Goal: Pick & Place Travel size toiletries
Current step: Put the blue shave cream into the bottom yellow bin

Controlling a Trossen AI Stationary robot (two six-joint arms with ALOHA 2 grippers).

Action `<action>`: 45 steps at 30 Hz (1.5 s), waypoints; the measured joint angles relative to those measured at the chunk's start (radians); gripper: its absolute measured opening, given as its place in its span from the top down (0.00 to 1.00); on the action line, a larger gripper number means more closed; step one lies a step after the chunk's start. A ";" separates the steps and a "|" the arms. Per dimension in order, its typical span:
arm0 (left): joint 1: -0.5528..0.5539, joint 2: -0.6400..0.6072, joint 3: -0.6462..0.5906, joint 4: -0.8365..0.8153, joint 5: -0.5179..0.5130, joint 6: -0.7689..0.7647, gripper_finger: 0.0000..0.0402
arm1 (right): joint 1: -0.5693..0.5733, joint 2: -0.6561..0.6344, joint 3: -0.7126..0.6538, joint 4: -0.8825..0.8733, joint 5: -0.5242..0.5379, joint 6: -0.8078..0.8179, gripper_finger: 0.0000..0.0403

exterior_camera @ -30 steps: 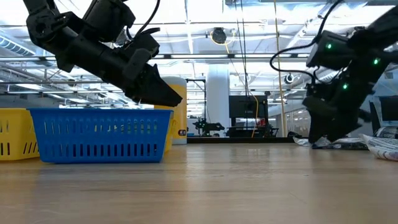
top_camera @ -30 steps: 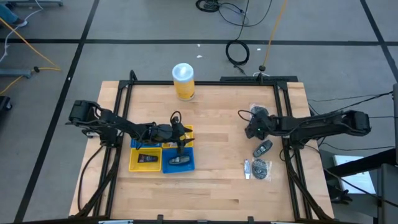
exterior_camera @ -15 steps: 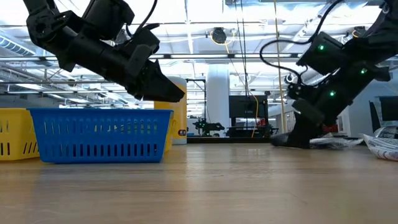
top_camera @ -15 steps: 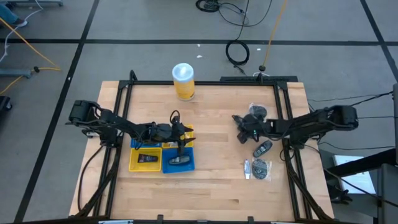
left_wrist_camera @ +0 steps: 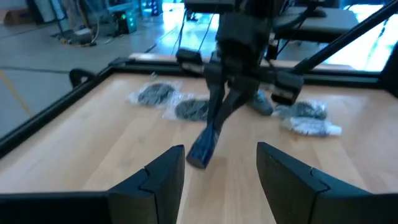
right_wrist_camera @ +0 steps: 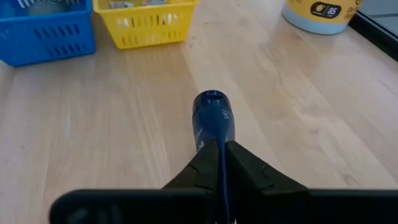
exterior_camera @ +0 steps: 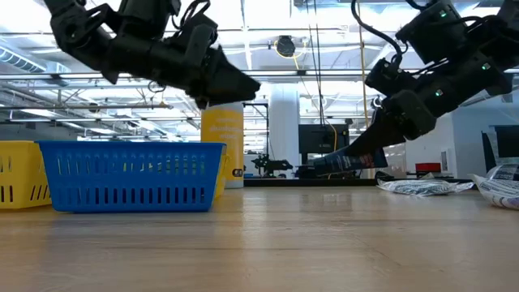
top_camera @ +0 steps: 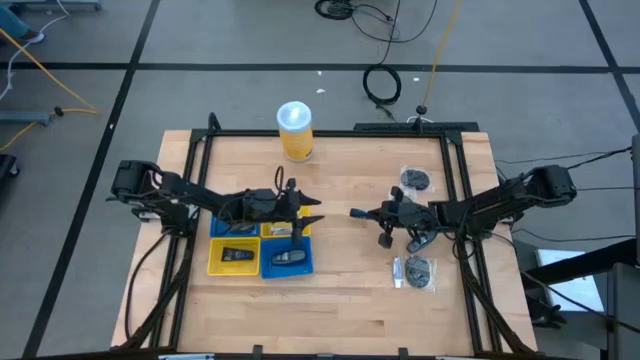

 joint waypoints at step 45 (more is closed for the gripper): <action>0.012 0.311 0.472 -0.438 0.144 0.210 0.71 | 0.086 0.000 0.000 0.317 -0.069 -0.107 0.90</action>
